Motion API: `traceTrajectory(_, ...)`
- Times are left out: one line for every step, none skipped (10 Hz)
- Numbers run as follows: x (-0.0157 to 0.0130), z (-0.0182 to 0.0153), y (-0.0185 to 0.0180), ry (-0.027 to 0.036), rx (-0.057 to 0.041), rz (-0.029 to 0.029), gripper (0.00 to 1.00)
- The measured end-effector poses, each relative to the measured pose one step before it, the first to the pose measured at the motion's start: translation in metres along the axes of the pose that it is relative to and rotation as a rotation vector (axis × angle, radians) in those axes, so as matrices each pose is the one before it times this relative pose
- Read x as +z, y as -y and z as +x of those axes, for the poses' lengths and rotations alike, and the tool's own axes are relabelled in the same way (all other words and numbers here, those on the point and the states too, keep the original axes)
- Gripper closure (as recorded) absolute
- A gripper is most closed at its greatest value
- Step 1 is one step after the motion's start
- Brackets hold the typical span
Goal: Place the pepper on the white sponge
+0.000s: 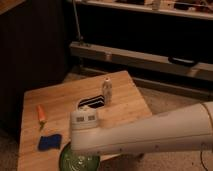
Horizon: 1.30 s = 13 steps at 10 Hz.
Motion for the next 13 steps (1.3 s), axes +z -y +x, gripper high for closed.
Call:
traceTrajectory(0.00424,0.00569,-0.01034,-0.02031,0.02356,0.01852,0.2)
traceTrajectory(0.00571,0.01084,-0.01024,-0.01712,0.03646,0.01805,0.2)
traceTrajectory(0.00898,0.01713,-0.01015,-0.00843,0.04035,0.01534,0.2)
traceTrajectory(0.01111,0.01911,-0.00767,0.00473,0.02946,0.00832,0.2)
traceTrajectory(0.01314,0.02385,-0.00527,0.01868,0.03149,0.00415,0.2)
traceTrajectory(0.01362,0.02205,-0.00182,0.02093,0.02675,0.00654,0.2)
traceTrajectory(0.01383,0.02084,-0.00108,0.02254,0.03066,0.00502,0.2)
traceTrajectory(0.01448,0.01906,-0.00179,0.02407,0.03655,0.0025,0.2)
traceTrajectory(0.01372,0.01765,0.00178,0.01952,0.03777,0.00459,0.2)
traceTrajectory(0.0215,0.01959,0.00524,0.01924,0.06402,0.01375,0.2)
traceTrajectory(0.0158,0.00647,0.00155,0.00509,0.05193,0.01316,0.2)
traceTrajectory(0.02154,0.00305,0.00289,-0.01042,0.0724,0.03166,0.2)
traceTrajectory(0.01419,0.00014,0.00081,-0.00886,0.05204,0.0235,0.2)
